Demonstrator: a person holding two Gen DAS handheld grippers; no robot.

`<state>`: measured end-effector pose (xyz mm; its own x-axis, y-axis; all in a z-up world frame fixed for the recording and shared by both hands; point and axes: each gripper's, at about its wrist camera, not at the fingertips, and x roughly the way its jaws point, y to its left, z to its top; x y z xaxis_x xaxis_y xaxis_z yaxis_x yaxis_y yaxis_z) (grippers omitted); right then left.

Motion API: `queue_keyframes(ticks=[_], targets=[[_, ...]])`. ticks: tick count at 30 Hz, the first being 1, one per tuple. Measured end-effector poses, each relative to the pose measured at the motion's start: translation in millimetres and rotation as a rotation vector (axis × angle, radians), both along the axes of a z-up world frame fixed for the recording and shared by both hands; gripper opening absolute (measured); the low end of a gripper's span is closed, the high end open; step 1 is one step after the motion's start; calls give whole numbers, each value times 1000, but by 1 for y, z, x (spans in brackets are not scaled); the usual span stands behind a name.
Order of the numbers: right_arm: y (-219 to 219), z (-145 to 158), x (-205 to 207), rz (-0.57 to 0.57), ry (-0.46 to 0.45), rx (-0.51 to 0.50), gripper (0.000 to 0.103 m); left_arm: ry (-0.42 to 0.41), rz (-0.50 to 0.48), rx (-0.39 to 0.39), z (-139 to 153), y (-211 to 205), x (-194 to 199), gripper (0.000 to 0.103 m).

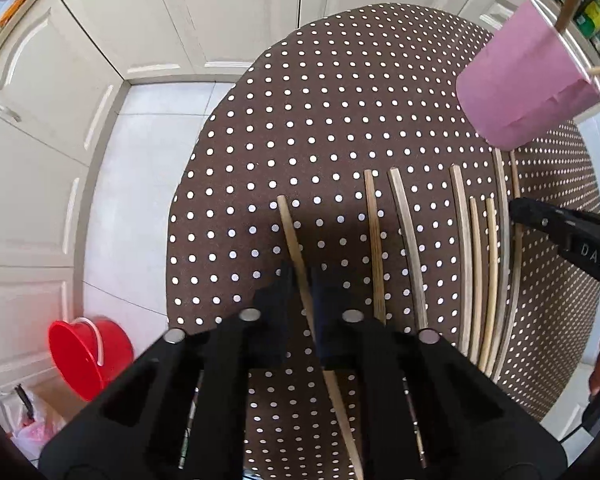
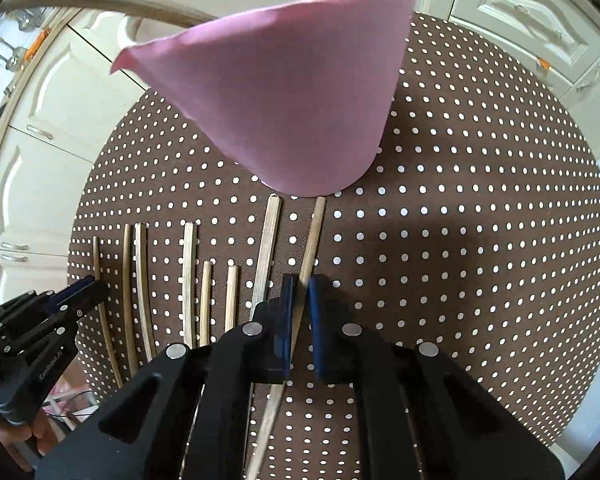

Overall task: Organize utensils
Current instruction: 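Lower the left tool to grasp another stick while the right tool grasps one too, then lift the left tool's stick above the pink cup while the right tool carries its stick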

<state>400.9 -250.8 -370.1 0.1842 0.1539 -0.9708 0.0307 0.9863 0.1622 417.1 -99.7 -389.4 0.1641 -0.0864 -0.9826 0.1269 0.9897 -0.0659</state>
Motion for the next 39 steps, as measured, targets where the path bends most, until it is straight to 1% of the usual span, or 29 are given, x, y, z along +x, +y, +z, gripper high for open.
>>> queue_keyframes(ticks=[3,7,9,17,22,26,29,32,34,39], targets=[[-7,2,-3,-7,-2,36,5,-5,12,-37,3,6,-1,6],[-23,14,-25,-29,-44,90,5,-25,25,-95,15,9,-3,6],[-22,23,-33,-33,-66,104,5,-43,23,-114,21,13,-8,6],[-27,64,-65,-85,-174,171,5,-138,23,-184,66,23,-24,6],[-27,95,-90,-97,-251,183,5,-213,10,-231,102,29,-37,6],[-29,123,-106,-108,-313,199,5,-259,-1,-267,126,38,-49,6],[-28,142,-117,-104,-363,187,5,-289,-11,-284,139,40,-54,6],[-24,152,-120,-109,-399,185,5,-316,-15,-315,155,40,-60,6],[-25,154,-124,-115,-420,186,5,-333,-21,-339,165,37,-63,6],[-24,171,-130,-117,-476,186,5,-377,-45,-353,184,26,-64,6]])
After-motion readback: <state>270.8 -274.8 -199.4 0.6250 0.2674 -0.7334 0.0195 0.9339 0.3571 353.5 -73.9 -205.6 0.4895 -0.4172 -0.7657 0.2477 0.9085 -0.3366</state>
